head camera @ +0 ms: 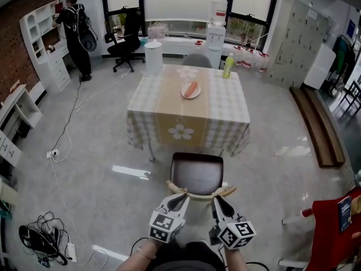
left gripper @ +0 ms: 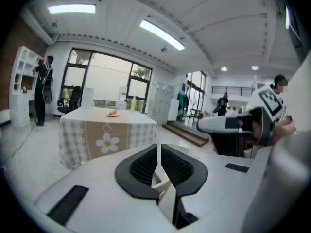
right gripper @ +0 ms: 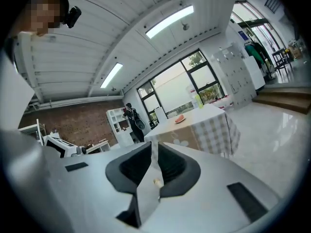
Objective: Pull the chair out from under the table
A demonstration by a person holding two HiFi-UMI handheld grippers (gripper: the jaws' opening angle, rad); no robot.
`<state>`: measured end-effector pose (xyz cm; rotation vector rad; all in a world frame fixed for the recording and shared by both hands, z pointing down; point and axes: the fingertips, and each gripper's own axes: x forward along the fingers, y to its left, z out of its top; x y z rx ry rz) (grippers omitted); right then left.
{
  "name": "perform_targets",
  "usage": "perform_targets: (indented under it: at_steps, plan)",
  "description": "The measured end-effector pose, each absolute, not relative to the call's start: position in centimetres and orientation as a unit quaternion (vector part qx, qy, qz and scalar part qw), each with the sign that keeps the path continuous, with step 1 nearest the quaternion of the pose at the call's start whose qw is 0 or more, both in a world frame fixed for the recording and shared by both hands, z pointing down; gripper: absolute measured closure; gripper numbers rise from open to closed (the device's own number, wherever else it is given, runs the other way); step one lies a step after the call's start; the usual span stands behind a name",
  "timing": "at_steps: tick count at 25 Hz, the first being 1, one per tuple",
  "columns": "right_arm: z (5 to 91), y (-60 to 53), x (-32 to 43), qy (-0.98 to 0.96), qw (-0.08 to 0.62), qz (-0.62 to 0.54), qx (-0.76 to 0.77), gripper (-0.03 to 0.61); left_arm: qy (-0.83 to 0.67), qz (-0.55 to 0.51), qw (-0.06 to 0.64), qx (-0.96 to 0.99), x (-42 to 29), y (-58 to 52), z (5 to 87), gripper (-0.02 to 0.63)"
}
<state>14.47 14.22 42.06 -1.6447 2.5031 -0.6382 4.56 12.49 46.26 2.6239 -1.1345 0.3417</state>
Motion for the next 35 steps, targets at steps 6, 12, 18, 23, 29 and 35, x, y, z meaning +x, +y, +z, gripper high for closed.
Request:
perform_targets:
  at_steps: [6, 12, 18, 23, 29, 35]
  plan:
    - [41.2, 16.6, 17.1, 0.822, 0.034, -0.185, -0.538, 0.552, -0.370, 0.074, 0.141, 0.915, 8.4, 13.7, 43.6, 0.604]
    - [40.6, 16.6, 18.3, 0.809, 0.015, -0.132, -0.572, 0.566, -0.361, 0.086, 0.128, 0.920, 10.6, 15.9, 44.6, 0.604]
    - [40.4, 17.6, 17.7, 0.824, -0.009, -0.103, -0.558, 0.568, -0.365, 0.086, 0.117, 0.920, 11.4, 17.0, 44.4, 0.604]
    - [40.1, 17.8, 17.9, 0.828, -0.007, -0.102, -0.551, 0.568, -0.370, 0.085, 0.121, 0.917, 11.7, 17.4, 44.3, 0.604]
    - [40.2, 18.1, 18.1, 0.830, -0.003, -0.108, -0.547, 0.568, -0.378, 0.090, 0.124, 0.913, 11.5, 17.8, 44.7, 0.604]
    - [40.4, 18.3, 17.7, 0.832, -0.006, -0.108, -0.545, 0.568, -0.376, 0.089, 0.121, 0.915, 11.4, 18.1, 44.6, 0.604]
